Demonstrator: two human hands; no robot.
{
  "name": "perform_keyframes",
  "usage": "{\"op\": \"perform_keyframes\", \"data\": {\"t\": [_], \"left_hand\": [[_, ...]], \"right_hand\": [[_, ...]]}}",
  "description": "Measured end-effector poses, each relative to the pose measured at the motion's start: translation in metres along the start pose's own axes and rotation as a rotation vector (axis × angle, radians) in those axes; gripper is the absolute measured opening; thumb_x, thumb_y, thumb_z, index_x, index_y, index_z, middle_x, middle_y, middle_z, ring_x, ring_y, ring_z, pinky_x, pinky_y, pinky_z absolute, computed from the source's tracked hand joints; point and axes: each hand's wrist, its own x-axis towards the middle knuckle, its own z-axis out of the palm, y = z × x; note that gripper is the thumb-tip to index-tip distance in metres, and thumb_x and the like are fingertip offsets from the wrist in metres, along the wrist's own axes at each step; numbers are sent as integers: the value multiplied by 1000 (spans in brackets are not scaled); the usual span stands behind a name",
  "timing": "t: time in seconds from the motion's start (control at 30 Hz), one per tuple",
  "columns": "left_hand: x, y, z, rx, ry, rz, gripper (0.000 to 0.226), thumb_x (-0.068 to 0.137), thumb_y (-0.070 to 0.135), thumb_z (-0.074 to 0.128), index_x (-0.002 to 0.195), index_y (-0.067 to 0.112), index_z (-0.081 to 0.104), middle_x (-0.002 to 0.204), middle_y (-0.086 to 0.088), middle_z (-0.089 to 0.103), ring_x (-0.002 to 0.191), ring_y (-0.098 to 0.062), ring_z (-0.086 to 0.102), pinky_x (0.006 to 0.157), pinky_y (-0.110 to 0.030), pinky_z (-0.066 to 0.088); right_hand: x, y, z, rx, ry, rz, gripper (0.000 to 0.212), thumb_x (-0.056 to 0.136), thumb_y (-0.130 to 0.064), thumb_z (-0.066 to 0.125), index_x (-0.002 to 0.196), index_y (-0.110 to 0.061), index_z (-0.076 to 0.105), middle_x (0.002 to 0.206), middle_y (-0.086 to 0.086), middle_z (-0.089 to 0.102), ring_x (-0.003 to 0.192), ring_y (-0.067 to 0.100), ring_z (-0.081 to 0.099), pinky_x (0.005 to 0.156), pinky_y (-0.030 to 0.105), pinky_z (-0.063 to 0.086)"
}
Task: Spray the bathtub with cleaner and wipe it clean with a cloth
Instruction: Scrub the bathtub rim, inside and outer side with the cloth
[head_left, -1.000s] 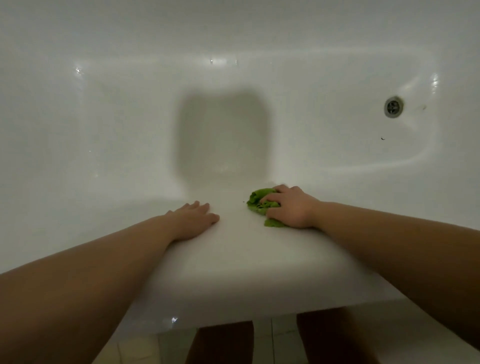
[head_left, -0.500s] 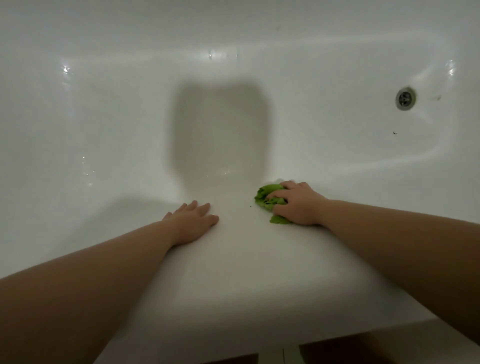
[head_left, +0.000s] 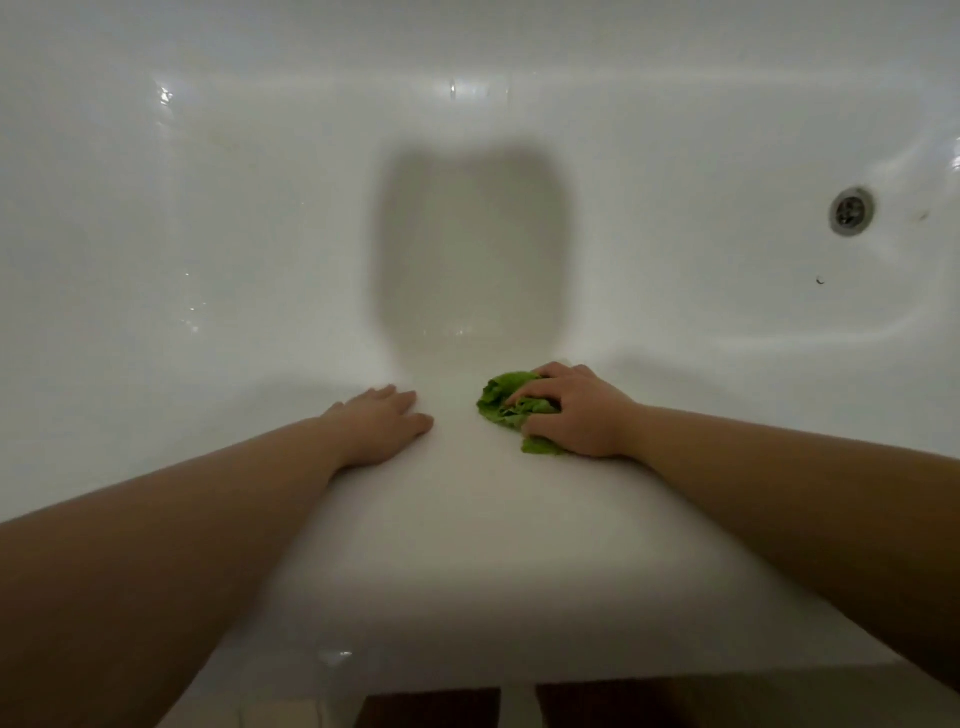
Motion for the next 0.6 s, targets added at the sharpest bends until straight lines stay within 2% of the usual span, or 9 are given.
{"op": "perform_keyframes", "data": {"t": [0.1, 0.17, 0.2, 0.23, 0.3, 0.37, 0.4, 0.5, 0.6], "left_hand": [[-11, 4, 1, -32, 4, 3, 70, 104, 61, 35, 163, 28, 21, 173, -1, 10, 158, -19, 11, 128, -43, 11], [-18, 8, 0, -50, 13, 19, 69, 105, 59, 36, 163, 25, 23, 172, -2, 12, 158, -19, 12, 128, -41, 12], [-22, 10, 0, -57, 12, 29, 67, 106, 57, 37, 163, 23, 25, 172, -3, 14, 158, -19, 14, 128, -39, 12], [-26, 13, 0, -68, 7, 34, 66, 106, 55, 37, 162, 21, 27, 171, -4, 16, 157, -20, 16, 127, -38, 13], [-33, 17, 2, -86, 7, 41, 66, 106, 53, 38, 162, 20, 27, 171, -3, 17, 157, -19, 17, 127, -34, 13], [-39, 21, 1, -99, 22, 32, 64, 106, 51, 41, 161, 19, 30, 170, -3, 21, 156, -21, 20, 124, -32, 15], [-42, 21, 1, -104, 25, 21, 63, 106, 50, 41, 160, 18, 33, 169, -4, 24, 155, -22, 23, 123, -32, 17], [-48, 20, 1, -123, 30, -5, 65, 104, 53, 43, 160, 21, 34, 168, -1, 27, 154, -23, 26, 123, -33, 18], [-46, 19, 0, -128, 22, -6, 65, 104, 55, 44, 160, 24, 33, 169, -1, 27, 154, -23, 25, 125, -35, 18]], "right_hand": [[6, 30, -11, -91, 43, 162, 52, 93, -66, 49, 141, -46, 54, 155, -3, 39, 142, 30, 32, 121, 43, 27], [27, 43, -7, -205, 32, 229, 91, 74, -98, 21, 147, -48, 44, 162, -4, 32, 148, 32, 25, 122, 48, 24], [44, 52, -2, -264, 29, 244, 110, 59, -107, 6, 148, -52, 39, 165, -7, 29, 151, 31, 20, 121, 52, 24], [62, 56, 4, -300, 14, 245, 118, 52, -108, 1, 150, -52, 34, 166, -9, 27, 153, 30, 16, 120, 54, 23], [86, 49, 12, -286, -20, 205, 110, 58, -93, 4, 154, -48, 31, 165, -10, 28, 154, 27, 15, 120, 54, 23], [78, 9, 12, -296, -55, 132, 102, 62, -84, 5, 153, -48, 34, 164, -8, 31, 149, 28, 24, 118, 52, 26], [68, -10, 11, -288, -73, 93, 94, 68, -82, 10, 152, -50, 37, 163, -7, 33, 146, 29, 28, 117, 51, 27], [28, -33, 10, -162, -54, 13, 51, 94, -64, 42, 143, -53, 49, 159, -4, 36, 138, 33, 35, 119, 46, 28], [0, -20, 4, -103, -31, -33, 41, 97, -56, 51, 138, -55, 55, 155, -6, 40, 136, 28, 36, 117, 40, 29]]}}
